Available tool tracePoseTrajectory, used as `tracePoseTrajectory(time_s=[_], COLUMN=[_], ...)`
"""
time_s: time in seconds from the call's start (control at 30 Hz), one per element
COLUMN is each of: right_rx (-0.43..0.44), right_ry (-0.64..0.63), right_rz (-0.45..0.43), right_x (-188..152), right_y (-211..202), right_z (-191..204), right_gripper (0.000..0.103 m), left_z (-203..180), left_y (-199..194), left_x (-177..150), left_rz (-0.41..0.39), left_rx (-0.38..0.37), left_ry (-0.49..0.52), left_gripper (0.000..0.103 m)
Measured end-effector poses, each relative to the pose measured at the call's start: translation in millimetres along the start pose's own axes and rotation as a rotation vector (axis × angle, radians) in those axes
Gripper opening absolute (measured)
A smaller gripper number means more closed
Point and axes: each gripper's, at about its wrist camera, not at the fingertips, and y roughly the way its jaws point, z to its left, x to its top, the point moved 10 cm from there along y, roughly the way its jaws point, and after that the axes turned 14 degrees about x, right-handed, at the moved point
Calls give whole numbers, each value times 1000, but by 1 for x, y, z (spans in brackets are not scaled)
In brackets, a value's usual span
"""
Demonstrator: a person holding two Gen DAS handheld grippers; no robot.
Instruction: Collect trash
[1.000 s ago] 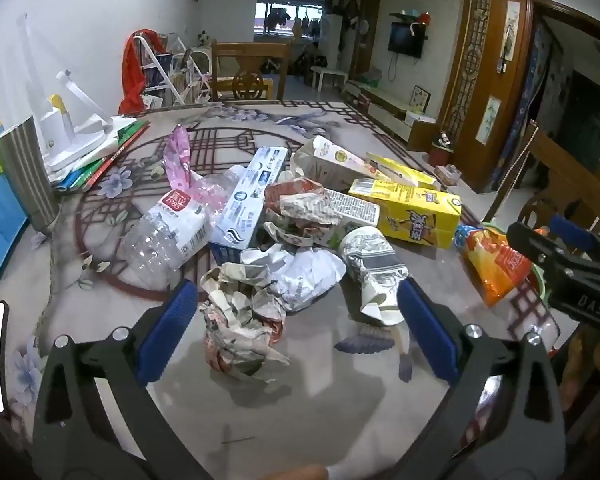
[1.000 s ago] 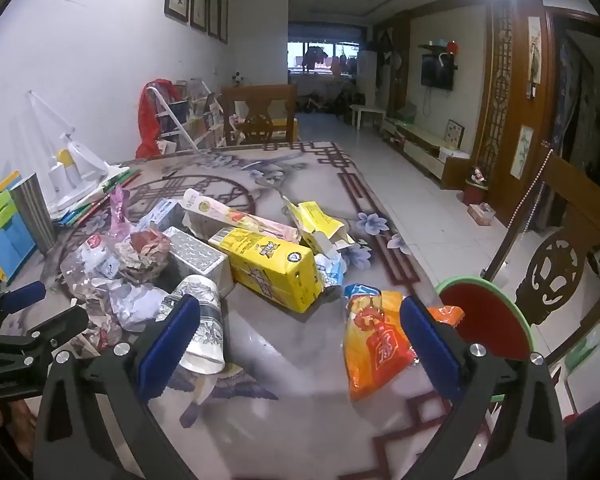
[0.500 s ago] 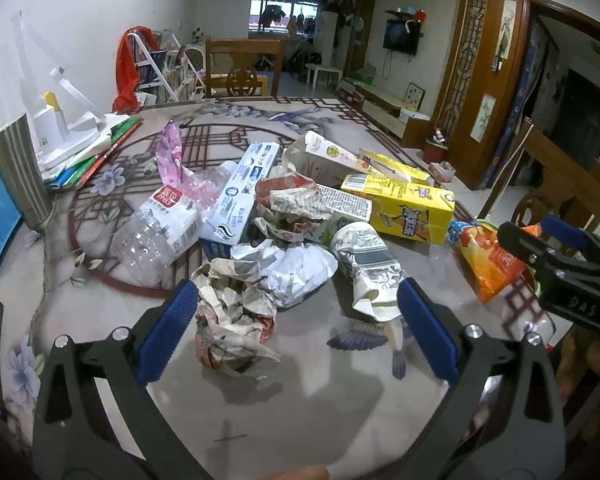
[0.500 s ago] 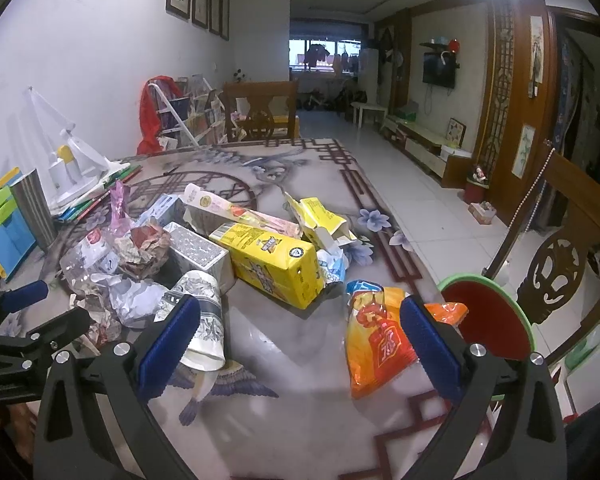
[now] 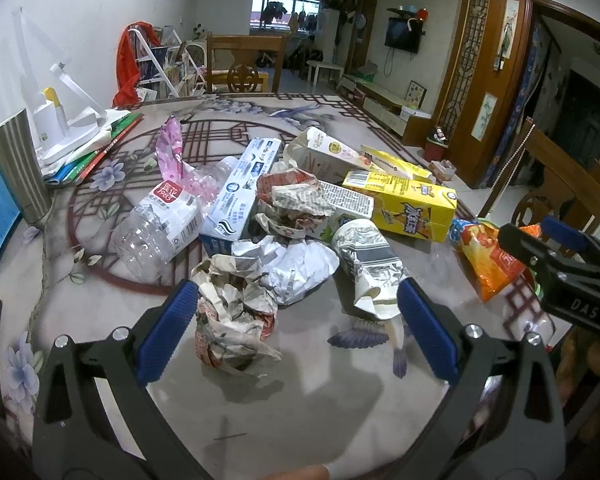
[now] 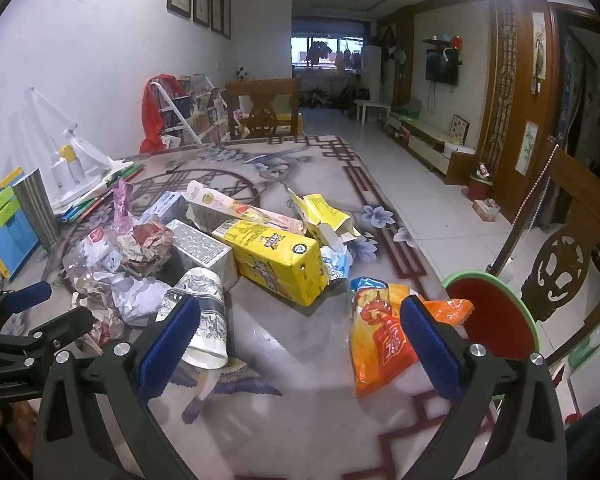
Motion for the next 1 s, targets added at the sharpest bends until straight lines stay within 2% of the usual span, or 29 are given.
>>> tracePoseTrajectory(time_s=[1.0], right_rx=[-3], right_ry=[-5], right_rz=[9], right_x=[-4], right_y=[3], right_z=[-2], right_gripper=[96], left_z=[-4], left_y=[3], left_x=[-5], left_rz=[11], left_rx=[-6], left_ry=[6], left_gripper=[98])
